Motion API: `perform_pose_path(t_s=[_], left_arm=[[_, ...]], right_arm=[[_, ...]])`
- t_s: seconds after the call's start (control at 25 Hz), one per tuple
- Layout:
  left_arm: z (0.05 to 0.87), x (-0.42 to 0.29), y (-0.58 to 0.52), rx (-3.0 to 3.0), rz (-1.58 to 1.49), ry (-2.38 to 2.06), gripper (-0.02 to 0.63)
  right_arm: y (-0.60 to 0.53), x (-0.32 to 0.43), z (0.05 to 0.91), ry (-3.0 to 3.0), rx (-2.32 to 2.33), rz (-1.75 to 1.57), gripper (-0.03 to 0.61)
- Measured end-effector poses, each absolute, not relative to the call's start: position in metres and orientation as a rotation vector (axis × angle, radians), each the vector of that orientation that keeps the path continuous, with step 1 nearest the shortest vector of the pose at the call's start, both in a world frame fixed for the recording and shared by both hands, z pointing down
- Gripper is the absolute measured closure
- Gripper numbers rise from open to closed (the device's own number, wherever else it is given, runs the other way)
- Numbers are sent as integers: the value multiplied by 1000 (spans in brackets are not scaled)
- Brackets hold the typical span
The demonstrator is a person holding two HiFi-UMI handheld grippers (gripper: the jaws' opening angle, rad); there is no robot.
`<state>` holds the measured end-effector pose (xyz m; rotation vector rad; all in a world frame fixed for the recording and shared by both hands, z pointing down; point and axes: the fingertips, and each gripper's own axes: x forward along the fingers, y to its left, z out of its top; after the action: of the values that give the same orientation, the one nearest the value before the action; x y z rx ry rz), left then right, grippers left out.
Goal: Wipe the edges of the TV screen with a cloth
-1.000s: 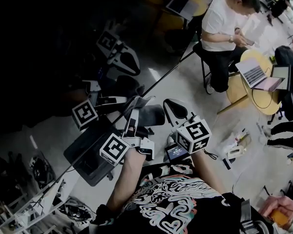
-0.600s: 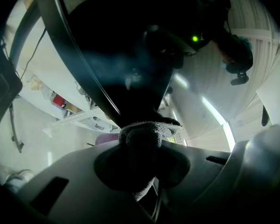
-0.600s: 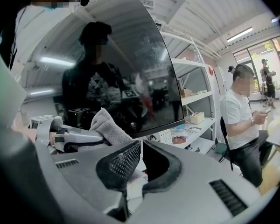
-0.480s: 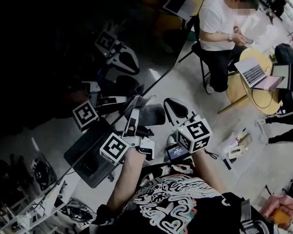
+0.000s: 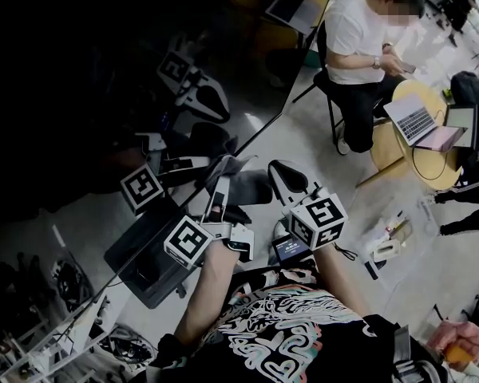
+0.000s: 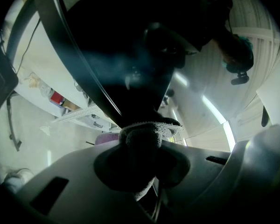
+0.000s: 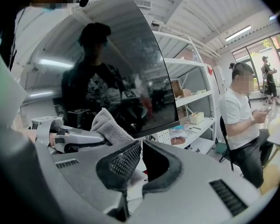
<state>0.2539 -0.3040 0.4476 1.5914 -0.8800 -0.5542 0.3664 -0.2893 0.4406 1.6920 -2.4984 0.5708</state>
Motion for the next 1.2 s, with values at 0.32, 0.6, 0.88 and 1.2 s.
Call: perform_pose_path(t_s=[0.32,0.6,0.88,1.2], left_arm=[[450,260,-308,1609,-523,-898,538],[443,273,-313,1580,-576,-858,538],[442,277,-317,1546,-606,-844,538],[446,311,-330,1522,-620,-866,538]], right_arm=[[-294,375,439,-2499,1695,569,543],[-301,382,438,-2514,1681,566,543],[-308,381,440,-2531,1650,569,543],[-323,420,443,-2548,1638,580,543]])
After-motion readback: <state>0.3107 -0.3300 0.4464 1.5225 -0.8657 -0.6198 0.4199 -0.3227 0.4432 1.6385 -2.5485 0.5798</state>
